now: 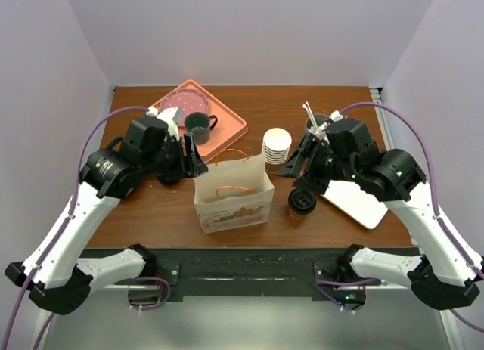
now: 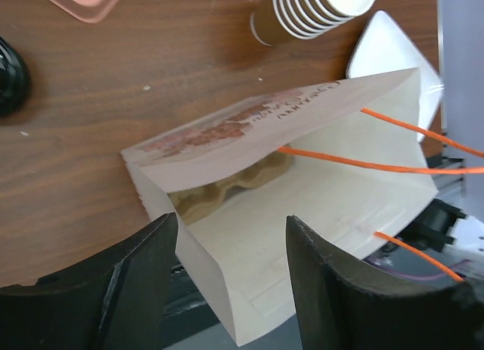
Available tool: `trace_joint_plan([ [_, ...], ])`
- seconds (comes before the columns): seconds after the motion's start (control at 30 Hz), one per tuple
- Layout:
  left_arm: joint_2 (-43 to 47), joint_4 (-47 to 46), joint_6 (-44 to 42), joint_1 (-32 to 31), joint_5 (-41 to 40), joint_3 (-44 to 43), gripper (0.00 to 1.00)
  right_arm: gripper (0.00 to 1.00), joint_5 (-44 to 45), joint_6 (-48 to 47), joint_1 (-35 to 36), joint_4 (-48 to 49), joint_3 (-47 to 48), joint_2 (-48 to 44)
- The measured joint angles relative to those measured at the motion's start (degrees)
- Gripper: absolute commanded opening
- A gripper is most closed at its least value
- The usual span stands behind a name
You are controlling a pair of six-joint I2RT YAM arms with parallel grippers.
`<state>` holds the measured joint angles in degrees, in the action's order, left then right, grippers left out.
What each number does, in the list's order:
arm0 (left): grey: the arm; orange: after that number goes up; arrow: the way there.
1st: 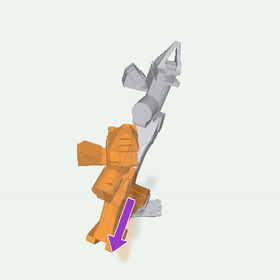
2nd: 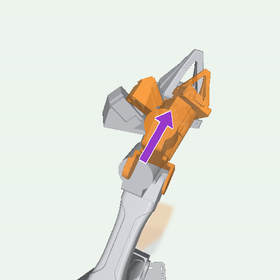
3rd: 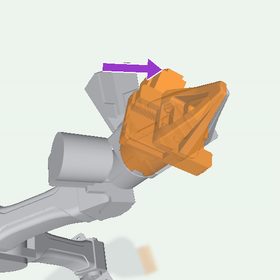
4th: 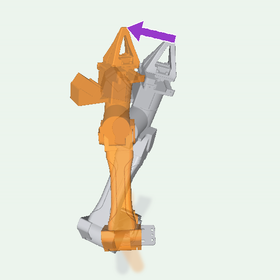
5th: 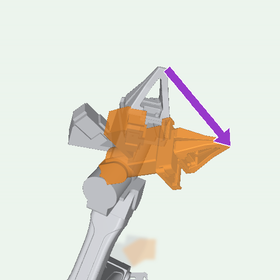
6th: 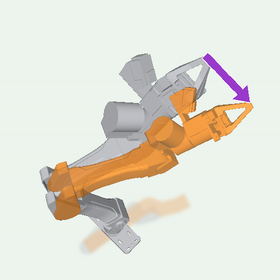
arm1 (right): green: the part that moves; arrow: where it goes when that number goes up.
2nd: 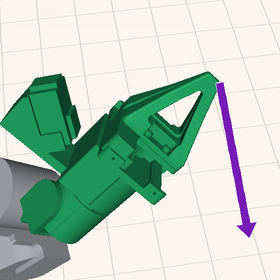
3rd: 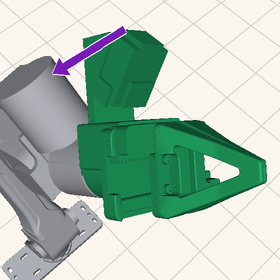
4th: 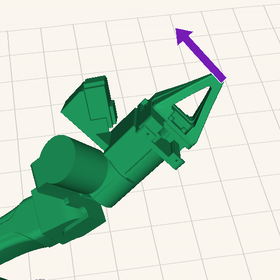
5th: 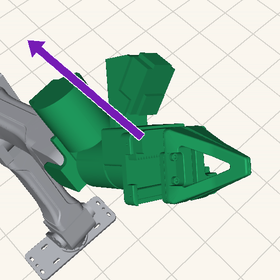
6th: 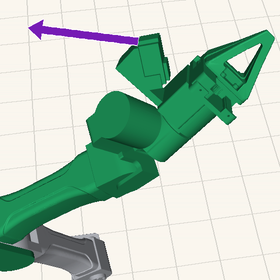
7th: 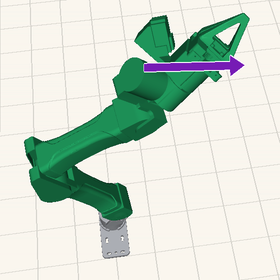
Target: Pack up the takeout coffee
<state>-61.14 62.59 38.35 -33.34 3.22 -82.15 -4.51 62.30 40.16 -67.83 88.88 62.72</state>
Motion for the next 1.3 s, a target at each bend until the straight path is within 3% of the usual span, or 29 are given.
trace_joint_plan([
  [0.37, -4.9, 0.9, -12.4, 0.0, -8.8, -5.8, 0.68, 0.61, 9.7, 9.6, 13.6, 2.2, 0.8, 9.5],
  [0.73, -5.2, -0.2, -13.9, 0.0, -6.2, -3.3, 0.63, 0.56, 15.9, 15.9, 14.7, -0.2, 0.2, 8.8],
  [0.83, -5.2, -0.2, -13.6, 0.0, -4.7, -3.1, 0.60, 0.50, 17.0, 16.7, 14.8, -0.5, -0.9, 8.9],
  [0.9, -5.1, -0.3, -12.9, 0.0, -2.8, -3.0, 0.59, 0.36, 17.3, 16.7, 14.8, -0.7, -1.1, 9.2],
  [1.03, -3.4, -0.4, -9.8, 0.0, 1.7, -1.8, 0.59, 0.18, 18.7, 14.1, 14.8, -0.2, -1.3, 9.7],
  [1.17, -0.8, 1.5, -7.1, 0.0, 3.2, -2.7, 0.60, 0.08, 18.4, 2.6, 12.6, 2.1, -1.0, 10.6],
  [1.3, -3.1, 6.2, -6.4, 0.0, -1.0, -11.6, 0.61, 0.00, 15.0, -12.7, 8.2, 4.4, 2.2, 14.7],
])
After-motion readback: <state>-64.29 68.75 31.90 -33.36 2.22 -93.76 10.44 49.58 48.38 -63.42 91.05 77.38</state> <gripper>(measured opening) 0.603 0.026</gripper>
